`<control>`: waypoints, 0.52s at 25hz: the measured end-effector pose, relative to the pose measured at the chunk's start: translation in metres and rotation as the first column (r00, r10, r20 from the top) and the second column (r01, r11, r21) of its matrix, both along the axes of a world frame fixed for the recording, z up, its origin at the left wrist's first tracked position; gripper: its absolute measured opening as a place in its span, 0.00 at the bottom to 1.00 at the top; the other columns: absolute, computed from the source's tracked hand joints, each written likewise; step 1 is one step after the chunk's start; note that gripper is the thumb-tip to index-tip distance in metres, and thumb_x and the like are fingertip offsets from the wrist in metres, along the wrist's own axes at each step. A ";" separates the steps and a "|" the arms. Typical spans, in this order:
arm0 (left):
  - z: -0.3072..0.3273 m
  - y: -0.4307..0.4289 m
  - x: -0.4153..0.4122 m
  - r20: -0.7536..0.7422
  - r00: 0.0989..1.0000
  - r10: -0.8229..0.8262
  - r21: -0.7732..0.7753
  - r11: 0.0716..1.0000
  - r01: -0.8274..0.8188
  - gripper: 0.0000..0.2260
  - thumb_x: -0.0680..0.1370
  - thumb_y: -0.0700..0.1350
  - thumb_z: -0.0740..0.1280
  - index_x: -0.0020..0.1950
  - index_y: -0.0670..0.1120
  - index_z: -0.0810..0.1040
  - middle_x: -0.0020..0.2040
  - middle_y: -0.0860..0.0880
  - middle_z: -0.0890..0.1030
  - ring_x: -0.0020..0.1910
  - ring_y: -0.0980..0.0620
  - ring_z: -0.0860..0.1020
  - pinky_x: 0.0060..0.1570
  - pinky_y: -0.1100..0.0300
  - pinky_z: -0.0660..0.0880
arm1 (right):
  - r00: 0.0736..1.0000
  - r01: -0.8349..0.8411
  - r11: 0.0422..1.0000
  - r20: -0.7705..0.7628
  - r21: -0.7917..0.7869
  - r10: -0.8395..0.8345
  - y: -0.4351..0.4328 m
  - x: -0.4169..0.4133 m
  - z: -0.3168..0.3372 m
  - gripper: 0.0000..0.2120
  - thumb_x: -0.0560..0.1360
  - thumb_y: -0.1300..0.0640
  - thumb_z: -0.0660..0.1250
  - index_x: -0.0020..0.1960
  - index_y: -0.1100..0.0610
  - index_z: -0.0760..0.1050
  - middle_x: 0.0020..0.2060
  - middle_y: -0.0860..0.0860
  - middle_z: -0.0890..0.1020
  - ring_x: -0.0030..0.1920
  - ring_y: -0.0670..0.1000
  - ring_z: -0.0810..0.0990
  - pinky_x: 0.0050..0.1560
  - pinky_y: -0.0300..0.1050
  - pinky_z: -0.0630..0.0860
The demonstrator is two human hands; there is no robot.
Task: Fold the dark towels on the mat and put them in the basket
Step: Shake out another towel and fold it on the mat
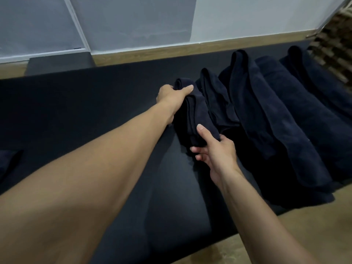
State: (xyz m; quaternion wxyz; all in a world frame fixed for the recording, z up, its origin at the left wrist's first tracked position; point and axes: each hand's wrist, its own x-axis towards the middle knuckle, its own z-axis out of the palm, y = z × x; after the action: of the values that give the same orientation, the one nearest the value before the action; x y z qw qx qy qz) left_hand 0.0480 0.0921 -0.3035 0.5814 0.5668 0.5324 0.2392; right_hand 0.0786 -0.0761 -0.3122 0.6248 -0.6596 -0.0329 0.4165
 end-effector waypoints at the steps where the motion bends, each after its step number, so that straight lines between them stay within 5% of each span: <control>1: -0.005 -0.006 0.001 -0.008 1.000 -0.015 0.003 1.000 0.015 0.26 0.63 0.62 0.74 0.55 0.48 0.79 0.51 0.50 0.83 0.50 0.48 0.82 0.52 0.50 0.81 | 0.999 0.039 0.999 -0.025 0.009 -0.039 0.001 -0.001 -0.001 0.41 0.71 0.52 0.76 0.75 0.61 0.58 0.46 0.55 0.84 0.32 0.51 0.82 0.28 0.41 0.74; 5: -0.017 -0.019 0.000 -0.149 0.987 -0.065 0.064 0.995 0.075 0.28 0.68 0.68 0.68 0.53 0.47 0.79 0.49 0.49 0.83 0.47 0.47 0.82 0.47 0.49 0.82 | 0.986 0.148 0.988 -0.080 0.035 -0.144 0.003 -0.003 -0.007 0.40 0.69 0.52 0.78 0.73 0.61 0.61 0.44 0.56 0.84 0.33 0.52 0.84 0.30 0.42 0.77; 9: -0.022 -0.029 -0.004 -0.036 0.999 -0.023 0.058 0.998 0.025 0.24 0.73 0.63 0.67 0.58 0.46 0.78 0.54 0.48 0.83 0.54 0.46 0.81 0.55 0.47 0.80 | 0.976 0.209 0.976 -0.082 0.059 -0.204 0.012 -0.004 -0.005 0.42 0.70 0.55 0.78 0.75 0.60 0.58 0.47 0.58 0.83 0.35 0.53 0.84 0.31 0.41 0.78; 13: -0.018 -0.043 -0.012 -0.088 0.995 -0.052 0.069 0.996 0.059 0.23 0.78 0.59 0.65 0.64 0.44 0.76 0.58 0.46 0.80 0.49 0.46 0.82 0.44 0.51 0.83 | 0.975 0.212 0.976 -0.074 0.044 -0.208 0.014 -0.008 0.000 0.37 0.70 0.53 0.78 0.71 0.59 0.61 0.48 0.59 0.82 0.33 0.53 0.83 0.30 0.43 0.79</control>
State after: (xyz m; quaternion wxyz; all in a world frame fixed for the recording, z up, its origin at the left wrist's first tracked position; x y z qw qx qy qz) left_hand 0.0362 0.0495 -0.3213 0.5439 0.6115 0.5320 0.2173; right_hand 0.0703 -0.0624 -0.3121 0.6828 -0.6283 0.0480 0.3697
